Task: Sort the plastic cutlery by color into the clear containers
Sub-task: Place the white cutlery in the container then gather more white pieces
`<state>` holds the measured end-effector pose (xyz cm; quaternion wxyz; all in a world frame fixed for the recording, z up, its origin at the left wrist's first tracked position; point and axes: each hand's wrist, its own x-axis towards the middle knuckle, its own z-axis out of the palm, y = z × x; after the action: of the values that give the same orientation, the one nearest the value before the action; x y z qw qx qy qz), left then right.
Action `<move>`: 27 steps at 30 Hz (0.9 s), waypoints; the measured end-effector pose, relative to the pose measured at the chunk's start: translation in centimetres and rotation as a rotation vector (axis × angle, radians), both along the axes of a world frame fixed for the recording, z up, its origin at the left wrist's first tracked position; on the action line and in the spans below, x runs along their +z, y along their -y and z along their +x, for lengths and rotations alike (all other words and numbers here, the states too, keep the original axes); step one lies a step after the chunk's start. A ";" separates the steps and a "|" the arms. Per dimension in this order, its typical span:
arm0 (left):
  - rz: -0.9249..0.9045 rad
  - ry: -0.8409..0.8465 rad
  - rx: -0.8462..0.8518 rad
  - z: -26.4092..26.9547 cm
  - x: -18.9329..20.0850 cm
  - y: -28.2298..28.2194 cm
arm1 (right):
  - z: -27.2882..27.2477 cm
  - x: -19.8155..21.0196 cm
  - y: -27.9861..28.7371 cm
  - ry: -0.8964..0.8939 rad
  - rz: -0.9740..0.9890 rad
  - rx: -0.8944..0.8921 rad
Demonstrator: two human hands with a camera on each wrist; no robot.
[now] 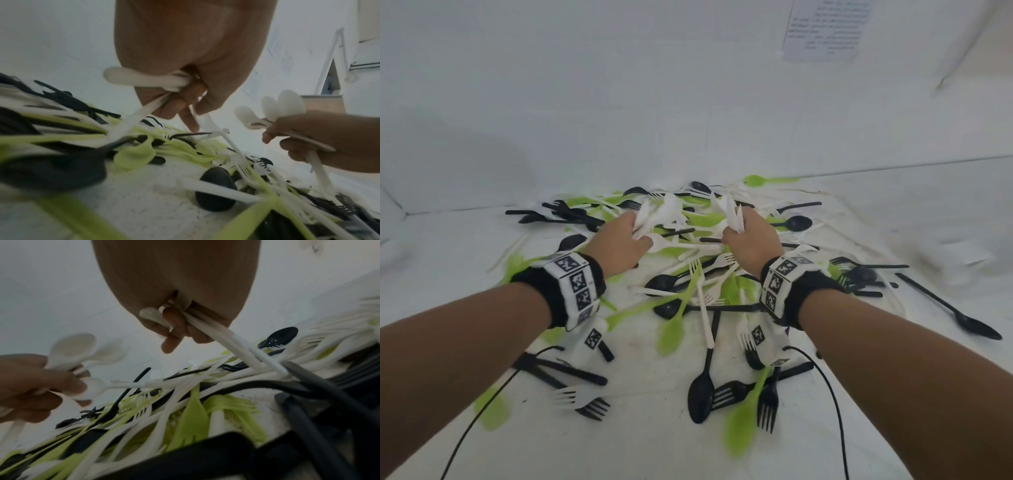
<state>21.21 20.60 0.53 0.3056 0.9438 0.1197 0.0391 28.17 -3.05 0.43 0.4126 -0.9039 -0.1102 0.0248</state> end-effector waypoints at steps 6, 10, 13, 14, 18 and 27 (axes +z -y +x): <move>-0.096 0.239 0.082 -2.1 3.2 -1.0 | -0.5 1.1 -1.2 0.054 0.091 -0.002; -0.108 0.331 0.165 -1.7 4.6 -1.4 | -1.3 2.3 -2.5 0.088 0.159 0.058; -0.095 0.314 0.130 -1.1 5.4 -1.2 | -2.4 2.9 -3.4 -0.010 0.369 0.084; -0.102 0.299 0.117 -1.0 5.6 -0.9 | -2.7 3.1 -3.7 -0.058 0.432 0.099; -0.174 0.229 0.098 -0.6 5.3 0.4 | -3.7 3.8 -4.3 -0.067 0.393 0.182; -0.575 0.181 0.066 -1.5 4.8 3.4 | -4.4 2.4 -4.8 -0.111 0.361 0.198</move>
<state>19.68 17.25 5.30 0.5682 0.8069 0.1286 0.0977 23.80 1.76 2.79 0.5687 -0.7973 -0.1784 0.0948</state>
